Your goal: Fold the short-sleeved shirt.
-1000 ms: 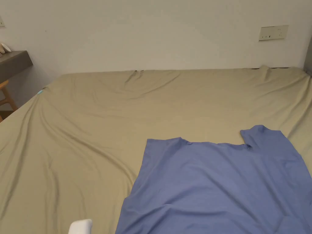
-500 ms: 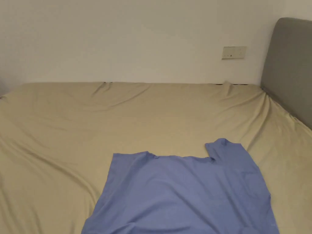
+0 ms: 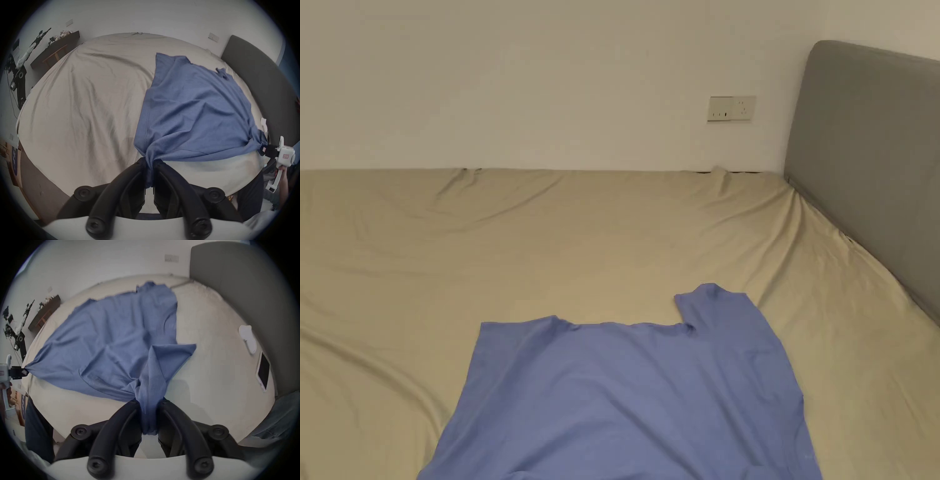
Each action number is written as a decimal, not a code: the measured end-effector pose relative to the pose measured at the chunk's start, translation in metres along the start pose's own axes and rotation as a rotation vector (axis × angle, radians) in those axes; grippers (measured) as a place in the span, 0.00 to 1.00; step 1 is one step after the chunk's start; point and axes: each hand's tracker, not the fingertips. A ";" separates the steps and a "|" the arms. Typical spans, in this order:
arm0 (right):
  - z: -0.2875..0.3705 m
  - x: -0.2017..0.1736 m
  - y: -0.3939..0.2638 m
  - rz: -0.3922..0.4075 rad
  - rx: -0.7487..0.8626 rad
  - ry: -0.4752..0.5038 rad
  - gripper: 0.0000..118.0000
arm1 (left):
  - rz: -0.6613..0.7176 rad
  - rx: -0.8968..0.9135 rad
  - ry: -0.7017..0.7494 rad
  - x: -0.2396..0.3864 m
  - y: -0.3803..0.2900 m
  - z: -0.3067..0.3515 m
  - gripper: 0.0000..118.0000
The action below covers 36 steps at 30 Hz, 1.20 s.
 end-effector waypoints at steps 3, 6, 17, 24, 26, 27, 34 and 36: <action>0.021 0.005 0.025 -0.015 0.070 0.030 0.16 | -0.009 0.060 -0.008 0.003 0.029 0.015 0.06; 0.030 0.014 0.064 -0.039 0.142 0.041 0.16 | 0.005 0.132 -0.040 0.012 0.082 0.017 0.06; -0.110 0.036 0.178 -0.079 -0.012 -0.009 0.16 | 0.004 -0.096 0.056 0.050 0.214 -0.154 0.06; -0.141 0.037 0.187 -0.050 -0.046 -0.027 0.16 | 0.023 -0.089 0.057 0.043 0.207 -0.173 0.18; -0.129 0.034 0.185 0.003 -0.015 -0.055 0.36 | 0.008 -0.033 0.055 0.041 0.201 -0.157 0.62; -0.119 0.031 0.182 0.027 0.002 -0.074 0.74 | -0.019 0.001 0.055 0.039 0.197 -0.146 0.94; -0.036 0.027 0.143 0.029 0.225 -0.090 1.00 | -0.031 0.245 -0.021 0.029 0.141 -0.052 1.00; -0.015 0.020 0.130 -0.014 0.267 -0.075 1.00 | -0.030 0.266 -0.052 0.028 0.119 -0.032 0.89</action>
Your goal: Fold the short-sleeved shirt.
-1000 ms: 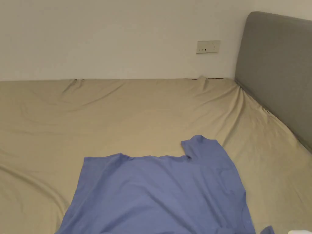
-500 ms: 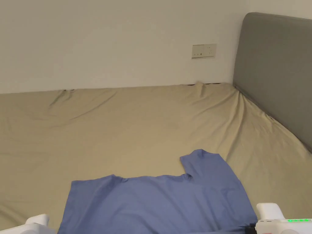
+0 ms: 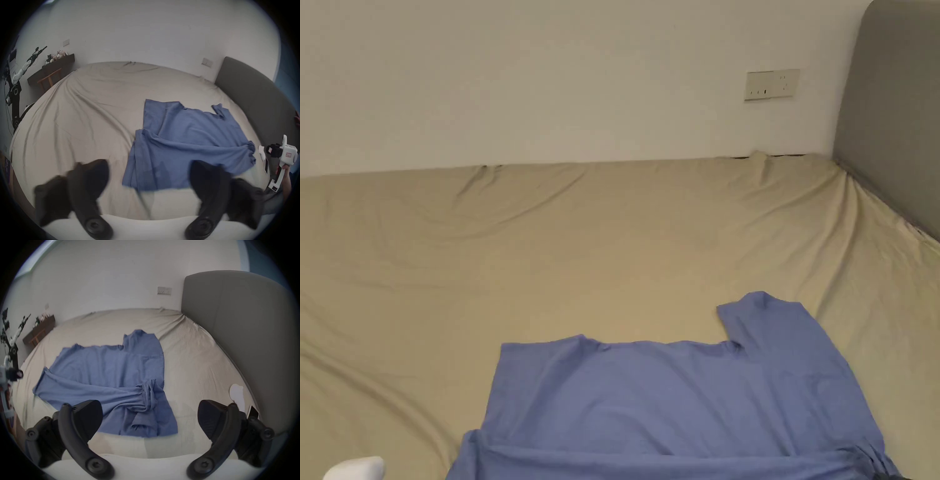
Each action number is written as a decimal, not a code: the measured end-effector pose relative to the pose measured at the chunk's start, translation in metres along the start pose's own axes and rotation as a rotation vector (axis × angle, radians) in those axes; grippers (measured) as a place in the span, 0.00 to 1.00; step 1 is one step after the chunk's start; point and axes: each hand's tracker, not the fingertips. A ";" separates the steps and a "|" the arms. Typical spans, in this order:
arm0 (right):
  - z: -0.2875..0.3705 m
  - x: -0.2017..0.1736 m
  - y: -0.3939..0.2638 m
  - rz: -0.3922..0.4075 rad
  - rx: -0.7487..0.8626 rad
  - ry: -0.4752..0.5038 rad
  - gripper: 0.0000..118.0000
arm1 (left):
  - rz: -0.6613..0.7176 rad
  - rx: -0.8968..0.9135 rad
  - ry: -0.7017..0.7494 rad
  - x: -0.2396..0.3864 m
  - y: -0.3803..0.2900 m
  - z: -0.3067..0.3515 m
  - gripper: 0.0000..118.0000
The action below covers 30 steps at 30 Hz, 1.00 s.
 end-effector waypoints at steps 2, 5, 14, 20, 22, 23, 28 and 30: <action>0.018 0.001 -0.010 -0.054 0.020 0.065 0.87 | 0.005 -0.011 0.006 0.003 -0.017 0.013 0.45; 0.032 -0.005 -0.022 -0.129 -0.004 0.123 0.08 | 0.017 -0.073 0.066 0.006 -0.042 0.022 0.03; 0.045 -0.015 -0.055 -0.092 -0.091 0.118 0.07 | 0.037 -0.190 0.005 -0.004 -0.037 -0.010 0.00; 0.044 -0.009 -0.056 -0.110 -0.098 0.101 0.07 | -0.020 -0.298 0.112 -0.002 0.008 -0.081 1.00; 0.043 -0.009 -0.058 -0.109 -0.102 0.094 0.07 | -0.048 -0.346 0.108 -0.007 0.006 -0.106 0.99; 0.042 -0.006 -0.059 -0.108 -0.104 0.092 0.07 | -0.056 -0.393 0.130 -0.008 0.004 -0.117 0.97; 0.037 -0.006 -0.060 -0.074 -0.144 0.054 0.07 | 0.038 -0.441 0.165 -0.014 -0.006 -0.131 0.85; 0.030 -0.007 -0.059 -0.061 -0.159 0.047 0.07 | 0.055 -0.383 0.157 -0.011 -0.001 -0.117 0.66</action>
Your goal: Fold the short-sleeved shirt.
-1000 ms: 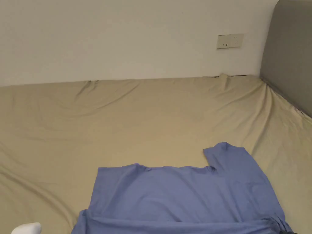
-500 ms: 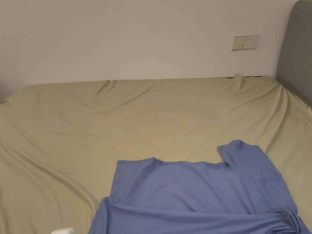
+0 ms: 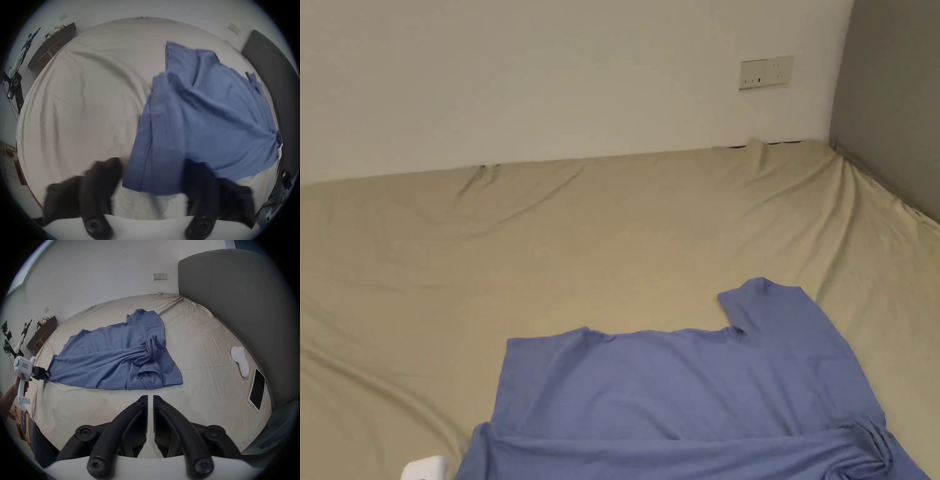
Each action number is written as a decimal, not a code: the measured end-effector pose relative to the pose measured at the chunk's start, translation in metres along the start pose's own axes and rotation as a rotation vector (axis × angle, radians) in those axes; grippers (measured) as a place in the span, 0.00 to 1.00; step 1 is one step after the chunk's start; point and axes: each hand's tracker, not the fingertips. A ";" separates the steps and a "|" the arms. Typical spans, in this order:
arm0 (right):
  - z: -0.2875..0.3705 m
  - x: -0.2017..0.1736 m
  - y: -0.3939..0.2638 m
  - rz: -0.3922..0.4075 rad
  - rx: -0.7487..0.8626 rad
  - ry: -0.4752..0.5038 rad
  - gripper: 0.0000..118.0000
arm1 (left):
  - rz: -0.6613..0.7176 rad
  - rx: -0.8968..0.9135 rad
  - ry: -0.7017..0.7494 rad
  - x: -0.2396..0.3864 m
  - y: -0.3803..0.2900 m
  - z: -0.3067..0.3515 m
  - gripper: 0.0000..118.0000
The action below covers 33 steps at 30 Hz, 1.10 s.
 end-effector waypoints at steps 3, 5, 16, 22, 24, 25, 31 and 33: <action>-0.020 0.003 0.008 0.020 -0.019 -0.010 0.22 | -0.024 0.009 -0.022 0.007 0.001 0.008 0.13; -0.037 0.005 0.020 0.024 -0.048 -0.013 0.73 | -0.083 0.012 -0.010 0.013 -0.001 0.010 0.09; -0.136 0.025 0.052 -0.062 -0.276 -0.042 0.51 | -0.107 0.035 -0.023 0.016 -0.006 0.028 0.08; -0.101 0.004 0.066 0.031 -0.239 -0.020 0.13 | -0.098 0.045 -0.047 0.019 -0.007 0.049 0.06; -0.079 0.004 0.073 0.025 -0.208 0.005 0.13 | -0.100 0.066 -0.071 0.018 -0.008 0.067 0.05; -0.066 0.004 0.078 0.014 -0.183 0.014 0.13 | -0.100 0.078 -0.080 0.017 -0.008 0.077 0.05; 0.018 0.001 0.085 0.060 -0.107 0.002 0.13 | -0.067 0.122 -0.134 -0.005 -0.026 0.145 0.05; 0.040 0.003 0.074 0.052 -0.119 0.008 0.13 | -0.053 0.102 -0.130 -0.016 -0.044 0.158 0.05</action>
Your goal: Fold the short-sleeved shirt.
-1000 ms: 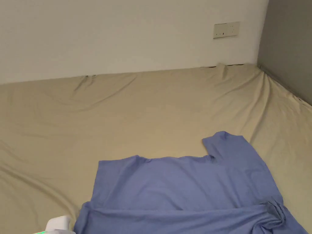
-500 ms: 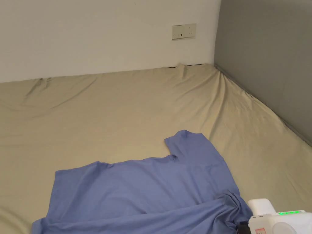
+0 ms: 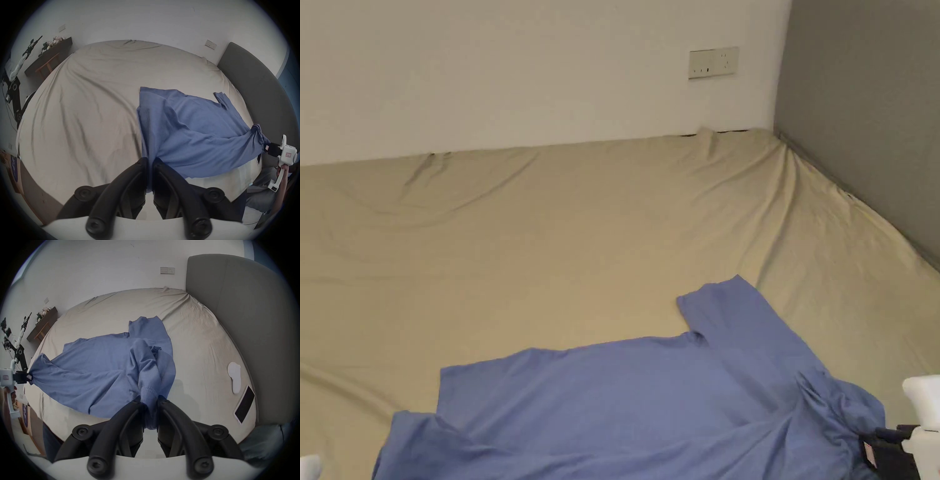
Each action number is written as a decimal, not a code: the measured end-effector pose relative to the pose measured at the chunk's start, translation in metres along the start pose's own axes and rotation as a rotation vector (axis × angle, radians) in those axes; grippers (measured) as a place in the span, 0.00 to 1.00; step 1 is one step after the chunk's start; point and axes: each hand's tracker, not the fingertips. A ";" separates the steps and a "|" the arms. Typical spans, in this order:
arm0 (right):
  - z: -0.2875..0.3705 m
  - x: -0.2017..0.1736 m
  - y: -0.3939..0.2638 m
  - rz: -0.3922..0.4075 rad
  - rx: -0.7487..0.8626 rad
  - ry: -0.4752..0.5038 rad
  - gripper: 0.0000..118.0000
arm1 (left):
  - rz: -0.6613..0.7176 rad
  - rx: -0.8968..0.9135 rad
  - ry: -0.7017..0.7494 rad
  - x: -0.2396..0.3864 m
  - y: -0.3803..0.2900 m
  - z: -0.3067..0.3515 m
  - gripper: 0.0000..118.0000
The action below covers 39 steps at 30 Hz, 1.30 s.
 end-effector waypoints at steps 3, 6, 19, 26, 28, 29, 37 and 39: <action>0.007 0.005 -0.034 -0.034 -0.067 0.020 0.13 | 0.024 -0.089 0.014 -0.013 -0.043 0.000 0.05; -0.014 0.004 -0.069 -0.027 -0.169 -0.005 0.13 | 0.040 -0.200 0.020 -0.020 -0.088 -0.020 0.05; 0.000 0.003 -0.068 0.047 -0.011 -0.051 1.00 | -0.020 0.125 0.091 -0.012 -0.088 0.023 0.99; 0.062 -0.016 -0.021 -0.098 0.282 0.209 0.57 | 0.055 0.381 -0.088 0.011 -0.040 0.076 0.48; 0.063 -0.030 -0.016 -0.086 0.286 0.177 0.17 | 0.040 0.370 -0.067 0.018 -0.033 0.067 0.07; 0.061 -0.036 -0.015 -0.068 0.288 0.143 0.16 | 0.030 0.359 -0.065 0.018 -0.030 0.061 0.06; 0.014 -0.051 -0.026 0.035 0.138 0.116 0.16 | 0.027 0.119 -0.075 0.007 0.025 -0.025 0.02; 0.005 -0.050 -0.024 0.034 0.119 0.099 0.16 | -0.002 0.095 -0.061 0.007 0.051 -0.045 0.02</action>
